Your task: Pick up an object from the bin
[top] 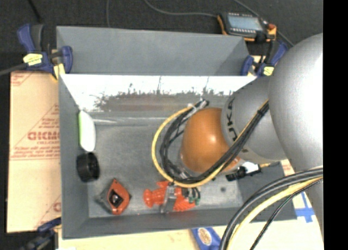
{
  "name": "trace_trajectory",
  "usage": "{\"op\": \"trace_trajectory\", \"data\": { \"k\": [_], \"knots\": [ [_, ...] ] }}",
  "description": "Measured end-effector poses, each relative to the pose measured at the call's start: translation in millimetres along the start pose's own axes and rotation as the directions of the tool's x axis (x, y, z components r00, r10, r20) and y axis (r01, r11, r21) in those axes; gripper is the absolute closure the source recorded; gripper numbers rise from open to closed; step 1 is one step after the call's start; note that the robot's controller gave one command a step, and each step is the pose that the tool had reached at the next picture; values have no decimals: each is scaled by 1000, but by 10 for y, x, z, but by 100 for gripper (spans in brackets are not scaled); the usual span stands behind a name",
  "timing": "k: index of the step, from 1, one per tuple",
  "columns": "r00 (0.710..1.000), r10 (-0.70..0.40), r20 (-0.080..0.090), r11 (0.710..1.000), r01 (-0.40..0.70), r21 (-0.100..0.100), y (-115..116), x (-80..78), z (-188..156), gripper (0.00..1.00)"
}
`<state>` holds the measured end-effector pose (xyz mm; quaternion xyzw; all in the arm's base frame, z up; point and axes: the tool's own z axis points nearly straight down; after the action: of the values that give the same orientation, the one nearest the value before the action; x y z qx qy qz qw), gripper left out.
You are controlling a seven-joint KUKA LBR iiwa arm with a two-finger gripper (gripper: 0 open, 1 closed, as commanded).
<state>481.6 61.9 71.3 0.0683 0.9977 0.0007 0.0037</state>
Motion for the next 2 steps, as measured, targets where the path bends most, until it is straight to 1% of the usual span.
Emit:
{"op": "trace_trajectory", "data": {
  "k": [2],
  "knots": [
    [1000,1,-3,1000,-1,0,-1,10,-38,100]
  ]
}}
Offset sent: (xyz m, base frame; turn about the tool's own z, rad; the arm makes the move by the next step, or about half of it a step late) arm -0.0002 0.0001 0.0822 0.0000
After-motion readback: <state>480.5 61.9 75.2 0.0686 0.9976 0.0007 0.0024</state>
